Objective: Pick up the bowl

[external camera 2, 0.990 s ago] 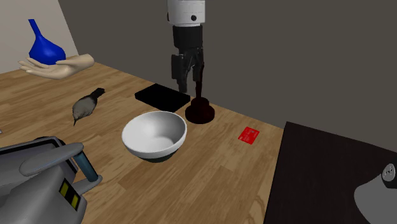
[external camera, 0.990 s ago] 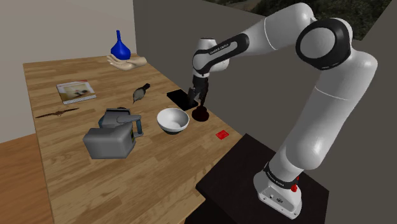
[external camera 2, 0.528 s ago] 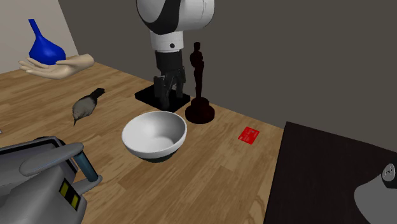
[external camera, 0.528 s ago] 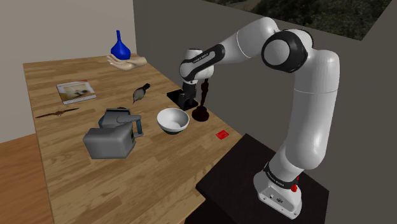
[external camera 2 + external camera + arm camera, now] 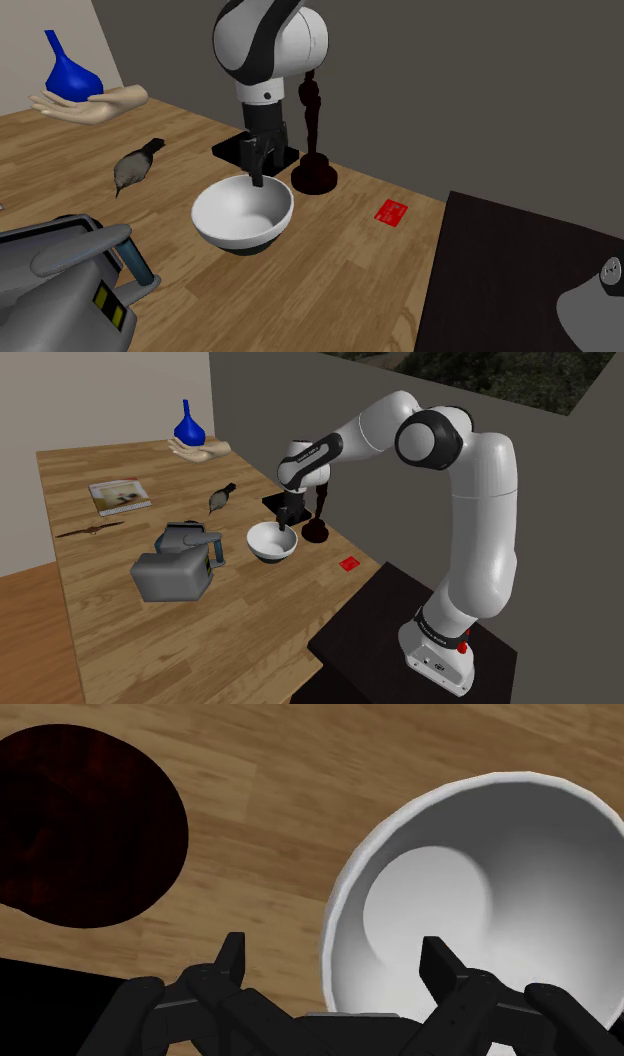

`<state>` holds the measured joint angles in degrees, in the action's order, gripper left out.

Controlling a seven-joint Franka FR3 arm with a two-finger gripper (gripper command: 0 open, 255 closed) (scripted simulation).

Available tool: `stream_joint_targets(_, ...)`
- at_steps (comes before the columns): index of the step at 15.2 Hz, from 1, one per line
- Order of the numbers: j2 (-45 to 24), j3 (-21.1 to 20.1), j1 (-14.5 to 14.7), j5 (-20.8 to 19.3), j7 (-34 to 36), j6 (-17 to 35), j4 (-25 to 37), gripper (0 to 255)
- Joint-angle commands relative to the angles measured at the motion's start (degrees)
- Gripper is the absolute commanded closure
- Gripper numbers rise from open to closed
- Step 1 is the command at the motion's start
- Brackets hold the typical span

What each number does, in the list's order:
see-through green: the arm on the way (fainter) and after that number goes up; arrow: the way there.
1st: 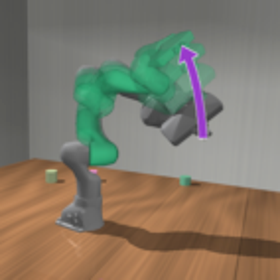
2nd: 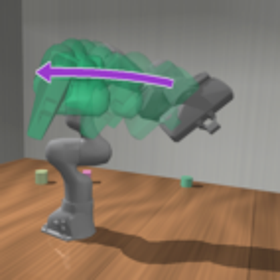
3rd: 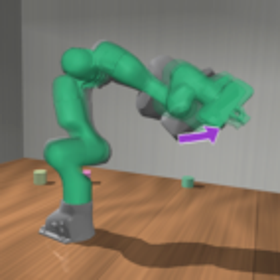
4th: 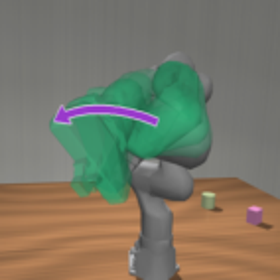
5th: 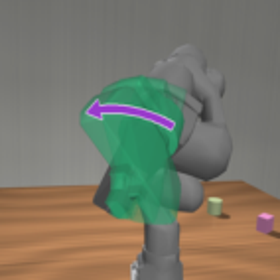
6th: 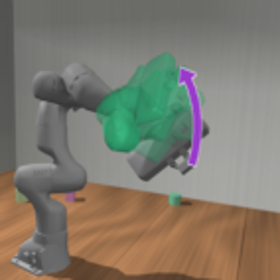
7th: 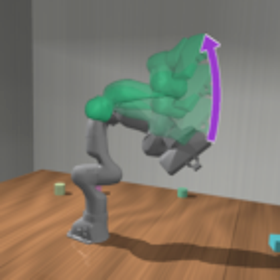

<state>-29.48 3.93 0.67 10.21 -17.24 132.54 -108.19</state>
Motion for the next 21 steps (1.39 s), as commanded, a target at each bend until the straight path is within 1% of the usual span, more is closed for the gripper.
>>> stream_joint_targets(1,-0.79,-0.10,-0.01,0.14,-0.10,0.74,0.05,0)
stream_joint_targets(2,-0.79,-0.10,-0.01,0.14,-0.10,0.74,0.06,0)
stream_joint_targets(3,-0.76,-0.09,-0.05,0.14,-0.15,0.74,0.03,255)
stream_joint_targets(12,-0.79,-0.10,-0.01,0.14,-0.10,0.74,0.06,255)
stream_joint_targets(21,3.89,0.39,0.26,-0.75,0.85,-4.35,0.51,255)
